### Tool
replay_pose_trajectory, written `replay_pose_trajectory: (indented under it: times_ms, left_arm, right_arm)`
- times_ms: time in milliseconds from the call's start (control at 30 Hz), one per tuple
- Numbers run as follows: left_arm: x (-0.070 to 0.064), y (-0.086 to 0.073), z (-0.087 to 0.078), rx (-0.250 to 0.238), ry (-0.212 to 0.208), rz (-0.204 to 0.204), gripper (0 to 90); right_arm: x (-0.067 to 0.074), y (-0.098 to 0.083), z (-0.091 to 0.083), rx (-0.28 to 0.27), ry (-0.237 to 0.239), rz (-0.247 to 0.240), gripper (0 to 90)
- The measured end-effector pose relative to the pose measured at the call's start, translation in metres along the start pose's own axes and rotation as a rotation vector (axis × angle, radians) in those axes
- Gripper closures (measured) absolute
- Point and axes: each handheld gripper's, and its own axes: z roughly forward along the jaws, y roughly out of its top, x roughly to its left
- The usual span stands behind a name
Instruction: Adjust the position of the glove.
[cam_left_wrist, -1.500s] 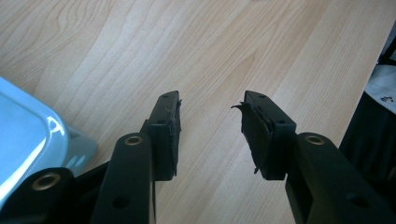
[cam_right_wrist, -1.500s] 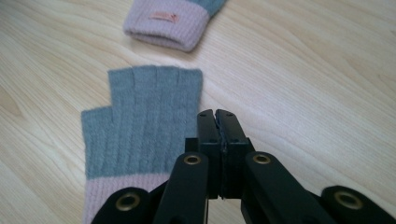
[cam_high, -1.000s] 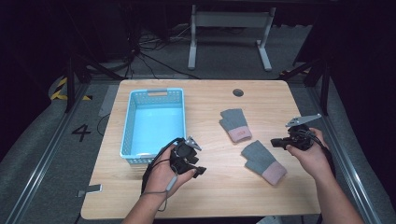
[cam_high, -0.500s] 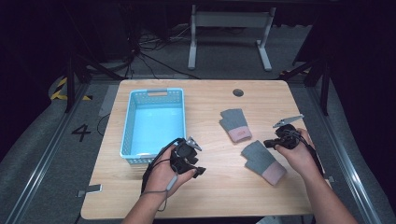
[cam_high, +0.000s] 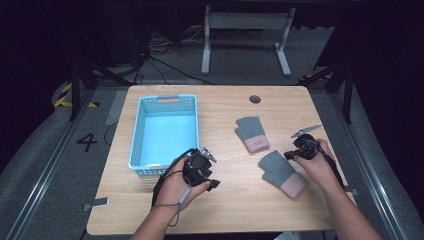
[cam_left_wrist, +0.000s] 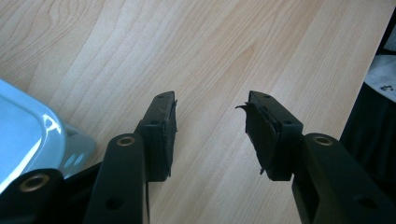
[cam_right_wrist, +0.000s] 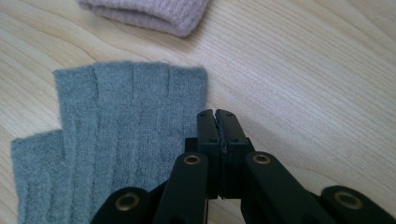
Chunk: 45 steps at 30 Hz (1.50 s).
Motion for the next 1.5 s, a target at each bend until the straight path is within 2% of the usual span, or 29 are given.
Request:
replay_pose_trajectory:
  times_ms: [267, 433, 467, 567, 600, 667, 900, 1033, 1267, 1333, 1367, 1400, 1500]
  left_arm:
    - [0.000, 0.000, 0.000, 0.003, 0.002, -0.001, 53.6]
    - [0.000, 0.000, 0.001, 0.006, 0.001, -0.001, 53.4]
    - [0.001, 0.000, 0.001, 0.006, 0.002, 0.001, 53.3]
    - [0.001, 0.000, 0.002, 0.006, 0.003, 0.000, 53.2]
    - [0.001, 0.000, 0.002, 0.007, 0.001, -0.001, 52.8]
    - [0.001, 0.000, 0.002, 0.011, 0.001, -0.002, 52.6]
    - [0.001, 0.000, 0.003, 0.009, -0.002, -0.002, 52.5]
    - [0.001, 0.001, 0.003, 0.013, -0.003, 0.000, 52.4]
    - [0.001, 0.004, 0.002, 0.000, -0.011, 0.006, 53.5]
    - [0.001, 0.006, 0.003, -0.002, -0.014, 0.016, 53.7]
    - [0.001, 0.007, 0.003, 0.001, -0.015, 0.020, 54.2]
    - [0.000, 0.008, 0.004, -0.002, -0.013, 0.023, 54.2]
    - [-0.001, 0.014, 0.007, 0.003, -0.024, 0.037, 56.3]
  right_arm:
    - [0.000, -0.001, 0.004, 0.017, -0.004, 0.002, 90.0]
    - [0.007, 0.002, 0.006, 0.020, 0.012, -0.032, 90.0]
    - [0.012, 0.003, 0.007, 0.022, 0.027, -0.058, 90.0]
    - [0.018, 0.005, 0.008, 0.023, 0.045, -0.078, 89.9]
    - [0.022, 0.006, 0.008, 0.026, 0.068, -0.106, 89.9]
    - [0.024, 0.006, 0.009, 0.029, 0.078, -0.115, 89.9]
    - [0.044, 0.009, 0.010, 0.055, 0.125, -0.203, 89.9]
    - [0.051, 0.009, 0.008, 0.055, 0.151, -0.222, 89.9]
    - [0.048, 0.006, -0.012, 0.008, 0.123, -0.206, 90.0]
    - [0.044, 0.000, -0.023, 0.009, 0.098, -0.179, 90.0]
    - [0.039, -0.007, -0.030, 0.018, 0.083, -0.148, 90.0]
    - [0.039, -0.007, -0.030, 0.018, 0.083, -0.148, 90.0]
    - [0.032, -0.018, -0.038, 0.036, 0.061, -0.103, 89.9]
